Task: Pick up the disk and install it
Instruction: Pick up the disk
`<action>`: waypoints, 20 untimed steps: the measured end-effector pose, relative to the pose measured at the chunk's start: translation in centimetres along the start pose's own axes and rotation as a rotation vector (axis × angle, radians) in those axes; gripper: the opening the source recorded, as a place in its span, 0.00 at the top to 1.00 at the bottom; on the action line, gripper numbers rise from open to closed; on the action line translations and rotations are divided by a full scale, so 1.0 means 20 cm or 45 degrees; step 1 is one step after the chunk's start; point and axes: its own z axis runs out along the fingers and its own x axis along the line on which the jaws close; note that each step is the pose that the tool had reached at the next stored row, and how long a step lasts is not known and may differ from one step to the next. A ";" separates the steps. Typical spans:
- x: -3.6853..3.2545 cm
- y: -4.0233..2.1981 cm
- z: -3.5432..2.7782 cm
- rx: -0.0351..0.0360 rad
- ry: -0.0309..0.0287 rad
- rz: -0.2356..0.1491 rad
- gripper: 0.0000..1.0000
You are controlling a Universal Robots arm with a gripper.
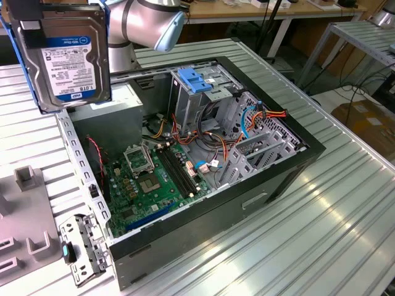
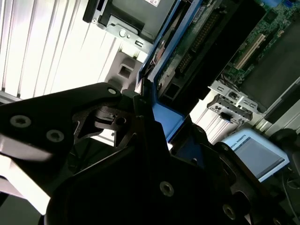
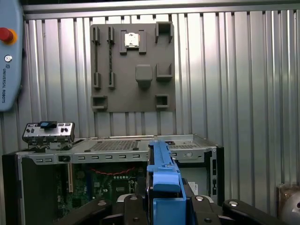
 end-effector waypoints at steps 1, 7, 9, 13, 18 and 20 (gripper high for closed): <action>0.000 -0.017 0.001 0.0000 0.0001 0.000 0.63; 0.000 -0.110 0.005 0.0001 0.0005 0.000 0.63; 0.001 -0.132 0.006 0.0002 0.0007 0.001 0.63; 0.002 -0.198 0.009 0.0002 0.0015 0.001 0.63; 0.004 -0.280 0.012 0.0002 0.0024 0.002 0.63; 0.004 -0.307 0.013 0.0002 0.0028 0.002 0.63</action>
